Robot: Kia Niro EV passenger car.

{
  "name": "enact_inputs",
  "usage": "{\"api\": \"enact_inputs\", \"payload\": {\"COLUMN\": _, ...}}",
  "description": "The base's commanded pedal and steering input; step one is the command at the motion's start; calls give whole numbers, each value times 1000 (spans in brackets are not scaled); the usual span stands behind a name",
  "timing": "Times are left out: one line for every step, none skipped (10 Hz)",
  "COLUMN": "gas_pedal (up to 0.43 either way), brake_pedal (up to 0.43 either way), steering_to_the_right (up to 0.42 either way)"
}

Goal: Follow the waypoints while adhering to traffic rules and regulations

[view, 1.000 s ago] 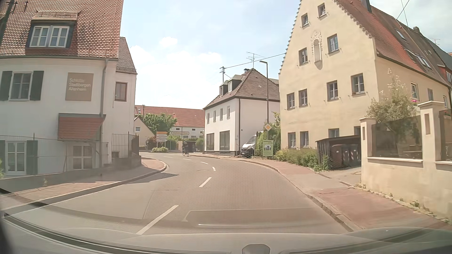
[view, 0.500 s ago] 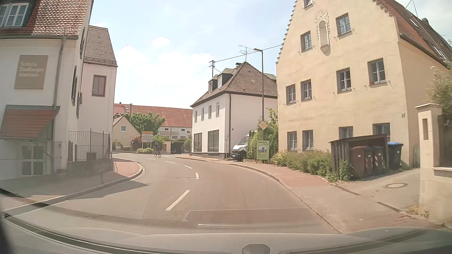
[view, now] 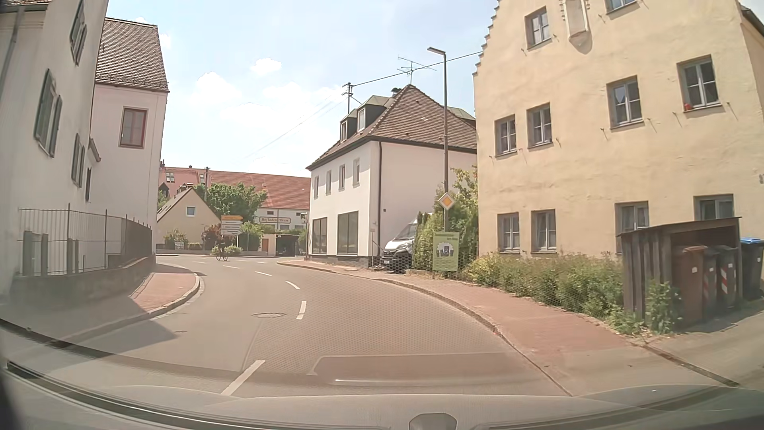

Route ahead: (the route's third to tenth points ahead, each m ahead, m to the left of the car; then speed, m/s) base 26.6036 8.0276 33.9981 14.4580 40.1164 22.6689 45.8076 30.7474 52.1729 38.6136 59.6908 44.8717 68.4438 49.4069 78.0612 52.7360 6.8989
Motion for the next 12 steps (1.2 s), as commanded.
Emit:
{"api": "enact_inputs", "payload": {"gas_pedal": 157, "brake_pedal": 0, "steering_to_the_right": -4}}
{"api": "enact_inputs", "payload": {"gas_pedal": 157, "brake_pedal": 0, "steering_to_the_right": -7}}
{"api": "enact_inputs", "payload": {"gas_pedal": 157, "brake_pedal": 0, "steering_to_the_right": -20}}
{"api": "enact_inputs", "payload": {"gas_pedal": 157, "brake_pedal": 0, "steering_to_the_right": -41}}
{"api": "enact_inputs", "payload": {"gas_pedal": 157, "brake_pedal": 0, "steering_to_the_right": -61}}
{"api": "enact_inputs", "payload": {"gas_pedal": 157, "brake_pedal": 0, "steering_to_the_right": -71}}
{"api": "enact_inputs", "payload": {"gas_pedal": 157, "brake_pedal": 0, "steering_to_the_right": -76}}
{"api": "enact_inputs", "payload": {"gas_pedal": 157, "brake_pedal": 0, "steering_to_the_right": -79}}
{"api": "enact_inputs", "payload": {"gas_pedal": 157, "brake_pedal": 0, "steering_to_the_right": -89}}
{"api": "enact_inputs", "payload": {"gas_pedal": 157, "brake_pedal": 0, "steering_to_the_right": -97}}
{"api": "enact_inputs", "payload": {"gas_pedal": 157, "brake_pedal": 0, "steering_to_the_right": -104}}
{"api": "enact_inputs", "payload": {"gas_pedal": 157, "brake_pedal": 0, "steering_to_the_right": -108}}
